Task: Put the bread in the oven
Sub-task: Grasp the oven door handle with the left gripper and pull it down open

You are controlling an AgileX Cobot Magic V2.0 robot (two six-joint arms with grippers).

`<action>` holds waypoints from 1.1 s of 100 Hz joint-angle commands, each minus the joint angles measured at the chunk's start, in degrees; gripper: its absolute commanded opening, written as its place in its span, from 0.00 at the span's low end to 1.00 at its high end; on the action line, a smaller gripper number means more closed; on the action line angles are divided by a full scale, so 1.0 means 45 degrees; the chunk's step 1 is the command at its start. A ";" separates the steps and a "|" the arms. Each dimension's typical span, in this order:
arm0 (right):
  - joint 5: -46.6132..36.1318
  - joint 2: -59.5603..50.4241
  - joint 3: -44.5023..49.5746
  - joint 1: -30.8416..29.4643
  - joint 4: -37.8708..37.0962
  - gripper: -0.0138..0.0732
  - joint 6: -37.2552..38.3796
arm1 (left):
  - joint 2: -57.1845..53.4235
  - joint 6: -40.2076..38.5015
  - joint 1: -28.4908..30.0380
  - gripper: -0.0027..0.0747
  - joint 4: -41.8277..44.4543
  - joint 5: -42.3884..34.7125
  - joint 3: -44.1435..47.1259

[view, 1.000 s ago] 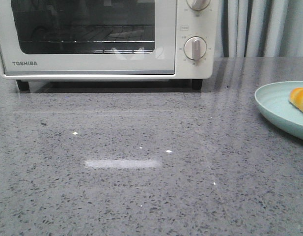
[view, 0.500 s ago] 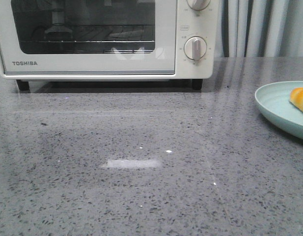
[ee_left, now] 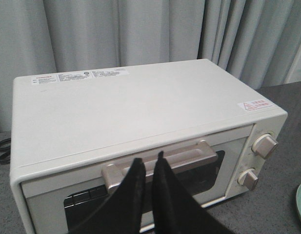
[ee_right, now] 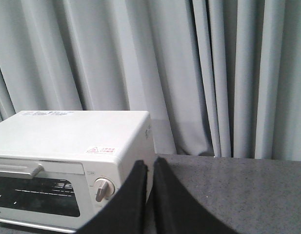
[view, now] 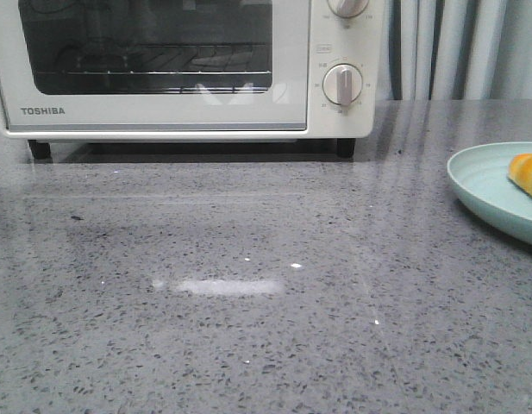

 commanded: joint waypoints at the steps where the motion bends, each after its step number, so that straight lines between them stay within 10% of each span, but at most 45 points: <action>1: -0.1049 0.0140 -0.0403 0.0036 -0.0172 0.15 -0.0123 | 0.0392 0.0583 -0.0118 0.01 -0.0959 -0.1481 -0.0427; 110: -0.0845 0.0140 -0.0403 0.0036 -0.0172 0.15 -0.0123 | 0.3402 0.1856 -0.1538 0.01 -0.1832 -0.5607 0.0305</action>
